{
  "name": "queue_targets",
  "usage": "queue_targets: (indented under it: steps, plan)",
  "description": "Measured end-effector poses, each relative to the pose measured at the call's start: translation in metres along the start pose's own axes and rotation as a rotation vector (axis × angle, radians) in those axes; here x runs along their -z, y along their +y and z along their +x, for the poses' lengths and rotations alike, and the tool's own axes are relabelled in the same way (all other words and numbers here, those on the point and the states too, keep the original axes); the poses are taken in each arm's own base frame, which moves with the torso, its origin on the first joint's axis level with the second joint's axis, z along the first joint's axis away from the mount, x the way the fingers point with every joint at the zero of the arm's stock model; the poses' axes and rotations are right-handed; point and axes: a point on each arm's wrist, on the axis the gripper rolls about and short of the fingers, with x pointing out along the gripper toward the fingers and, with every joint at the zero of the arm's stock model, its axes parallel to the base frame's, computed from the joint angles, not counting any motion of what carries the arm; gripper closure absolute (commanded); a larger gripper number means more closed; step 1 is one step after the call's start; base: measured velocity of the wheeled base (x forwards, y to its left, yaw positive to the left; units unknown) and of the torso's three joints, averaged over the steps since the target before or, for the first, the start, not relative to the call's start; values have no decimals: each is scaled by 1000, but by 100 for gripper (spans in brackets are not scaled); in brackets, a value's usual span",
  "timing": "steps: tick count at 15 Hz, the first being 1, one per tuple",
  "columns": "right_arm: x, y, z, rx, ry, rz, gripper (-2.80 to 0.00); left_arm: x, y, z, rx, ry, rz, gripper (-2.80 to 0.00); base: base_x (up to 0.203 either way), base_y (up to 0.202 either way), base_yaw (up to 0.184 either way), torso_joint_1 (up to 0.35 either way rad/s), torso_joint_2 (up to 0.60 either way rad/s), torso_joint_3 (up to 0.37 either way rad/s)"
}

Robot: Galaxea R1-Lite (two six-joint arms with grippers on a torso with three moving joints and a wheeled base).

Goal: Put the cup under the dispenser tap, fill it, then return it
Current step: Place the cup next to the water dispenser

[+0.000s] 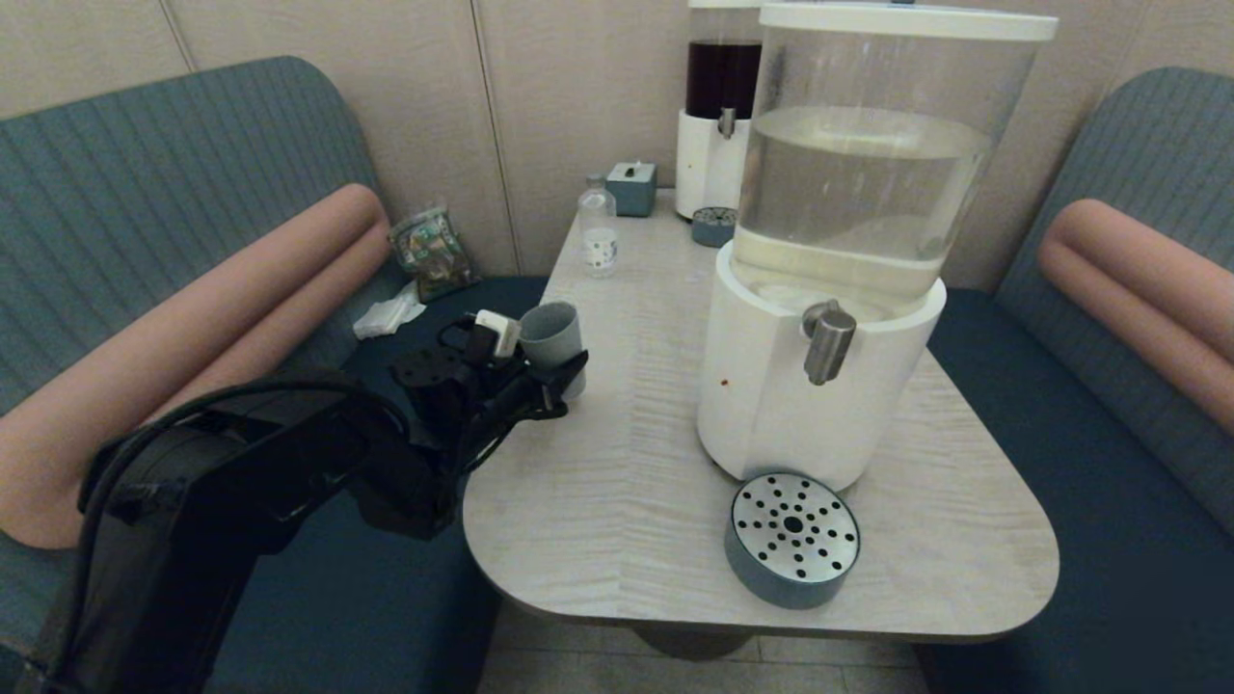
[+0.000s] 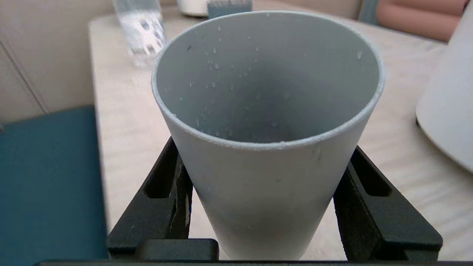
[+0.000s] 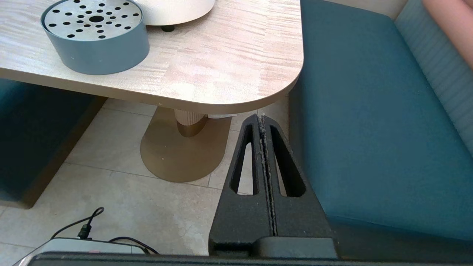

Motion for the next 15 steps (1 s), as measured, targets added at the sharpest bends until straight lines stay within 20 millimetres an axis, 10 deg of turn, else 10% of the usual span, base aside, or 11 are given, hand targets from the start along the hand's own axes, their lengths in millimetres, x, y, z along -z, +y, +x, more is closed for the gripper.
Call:
queue_targets:
  steps: [1,10,15]
  plan:
    - [0,0,0,0,0,0,0,4,0,0,0,7,-3,-280,0,0,0,0,0,0]
    - [0,0,0,0,0,0,0,10,-4,-7,-1,42,-16,-280,0,0,0,0,0,0]
    - [0,0,0,0,0,0,0,-2,-18,-49,-40,163,-48,-280,0,0,0,0,0,0]
